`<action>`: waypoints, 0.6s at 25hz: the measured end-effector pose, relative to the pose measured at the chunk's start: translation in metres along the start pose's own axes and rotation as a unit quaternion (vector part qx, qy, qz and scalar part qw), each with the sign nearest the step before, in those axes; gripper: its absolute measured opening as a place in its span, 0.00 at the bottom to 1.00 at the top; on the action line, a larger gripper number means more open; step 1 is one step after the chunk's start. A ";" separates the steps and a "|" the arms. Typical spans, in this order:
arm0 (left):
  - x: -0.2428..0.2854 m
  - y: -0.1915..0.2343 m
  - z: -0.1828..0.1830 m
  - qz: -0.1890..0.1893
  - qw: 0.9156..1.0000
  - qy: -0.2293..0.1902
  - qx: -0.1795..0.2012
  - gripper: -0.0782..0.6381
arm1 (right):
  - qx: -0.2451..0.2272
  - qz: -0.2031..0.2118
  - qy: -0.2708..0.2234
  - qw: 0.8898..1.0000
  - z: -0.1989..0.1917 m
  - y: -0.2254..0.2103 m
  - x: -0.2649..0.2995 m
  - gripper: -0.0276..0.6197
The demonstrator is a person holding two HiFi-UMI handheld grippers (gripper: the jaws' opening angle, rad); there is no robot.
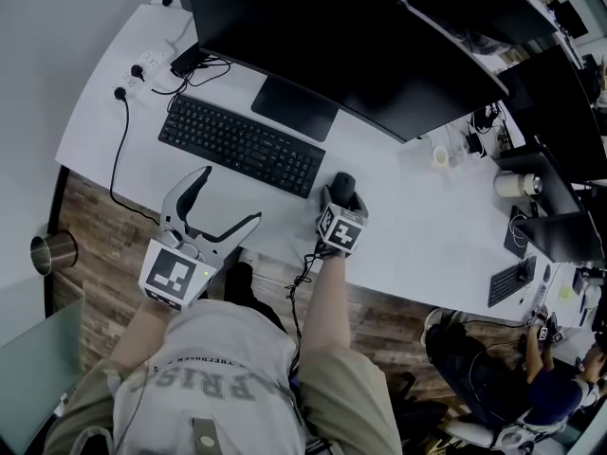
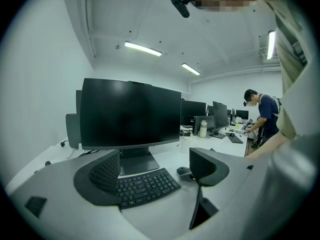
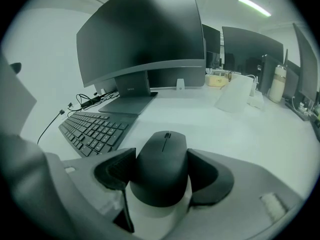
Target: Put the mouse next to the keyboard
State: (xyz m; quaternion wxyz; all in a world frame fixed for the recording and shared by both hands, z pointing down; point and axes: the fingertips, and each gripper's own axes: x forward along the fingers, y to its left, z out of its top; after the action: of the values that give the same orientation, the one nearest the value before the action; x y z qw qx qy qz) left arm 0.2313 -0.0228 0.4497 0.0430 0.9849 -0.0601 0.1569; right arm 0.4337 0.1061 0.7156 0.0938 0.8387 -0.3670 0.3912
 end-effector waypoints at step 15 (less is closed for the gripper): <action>-0.016 0.013 0.003 -0.012 1.000 -0.007 0.000 0.69 | -0.001 -0.010 -0.109 0.994 0.045 0.011 -0.064 0.57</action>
State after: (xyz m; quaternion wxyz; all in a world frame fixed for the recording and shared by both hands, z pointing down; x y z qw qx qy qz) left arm 0.2157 -0.0348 0.4429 0.0447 0.9866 -0.0490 0.1494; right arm 0.4254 0.1127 0.6375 0.0574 0.8800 -0.3671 0.2958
